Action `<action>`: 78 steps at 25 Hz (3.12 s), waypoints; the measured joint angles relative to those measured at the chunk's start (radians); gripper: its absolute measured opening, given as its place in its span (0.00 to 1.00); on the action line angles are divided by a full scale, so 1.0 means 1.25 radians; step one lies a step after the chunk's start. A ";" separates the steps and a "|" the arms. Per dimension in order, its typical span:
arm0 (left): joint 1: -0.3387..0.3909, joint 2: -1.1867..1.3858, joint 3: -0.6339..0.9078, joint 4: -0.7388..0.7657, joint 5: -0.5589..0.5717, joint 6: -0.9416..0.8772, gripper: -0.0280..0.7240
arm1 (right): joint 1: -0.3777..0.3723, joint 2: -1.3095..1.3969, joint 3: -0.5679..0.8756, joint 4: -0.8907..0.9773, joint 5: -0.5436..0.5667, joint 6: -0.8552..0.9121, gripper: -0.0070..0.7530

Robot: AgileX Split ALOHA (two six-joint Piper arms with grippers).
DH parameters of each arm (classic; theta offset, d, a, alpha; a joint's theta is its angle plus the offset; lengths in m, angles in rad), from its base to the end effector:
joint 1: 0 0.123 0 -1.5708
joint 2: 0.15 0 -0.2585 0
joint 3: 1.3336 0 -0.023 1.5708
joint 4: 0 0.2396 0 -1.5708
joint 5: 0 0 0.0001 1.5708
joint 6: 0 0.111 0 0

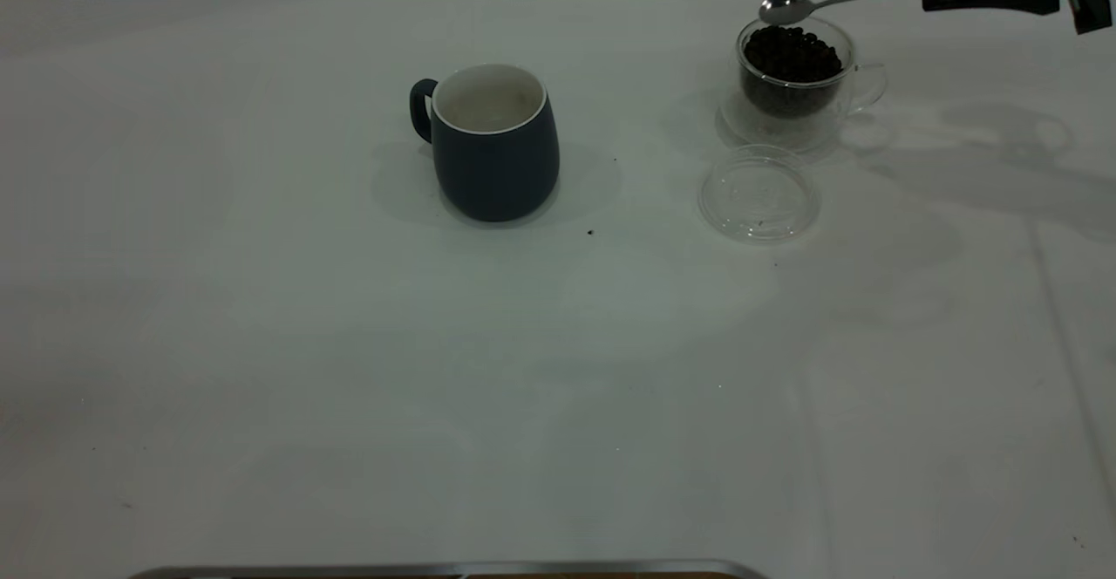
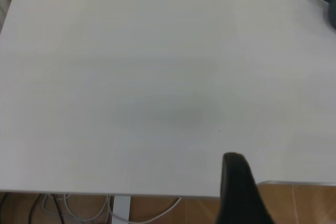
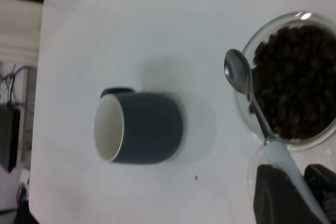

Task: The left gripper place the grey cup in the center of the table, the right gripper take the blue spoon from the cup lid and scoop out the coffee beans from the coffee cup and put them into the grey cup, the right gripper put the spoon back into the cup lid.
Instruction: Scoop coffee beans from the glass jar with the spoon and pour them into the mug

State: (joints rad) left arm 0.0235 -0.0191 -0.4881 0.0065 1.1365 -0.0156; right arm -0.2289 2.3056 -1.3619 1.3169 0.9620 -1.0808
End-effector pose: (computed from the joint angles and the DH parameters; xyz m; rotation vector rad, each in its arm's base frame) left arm 0.0243 0.0012 0.2526 -0.0419 2.1125 0.0126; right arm 0.4082 -0.0046 0.0579 0.1353 2.4713 1.1752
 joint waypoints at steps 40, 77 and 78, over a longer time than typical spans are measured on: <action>0.000 0.000 0.000 0.000 0.000 -0.002 0.71 | -0.022 0.084 -0.015 -0.007 0.007 0.085 0.14; 0.000 0.000 0.000 0.000 0.000 0.000 0.71 | 0.017 0.084 -0.015 0.138 0.146 0.081 0.14; 0.000 0.000 0.000 0.000 0.000 0.000 0.71 | 0.035 0.084 -0.015 0.149 0.146 0.081 0.14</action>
State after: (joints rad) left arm 0.0235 -0.0191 -0.4881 0.0065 1.1365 -0.0160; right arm -0.1854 2.4104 -1.3803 1.5027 1.1448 -0.9799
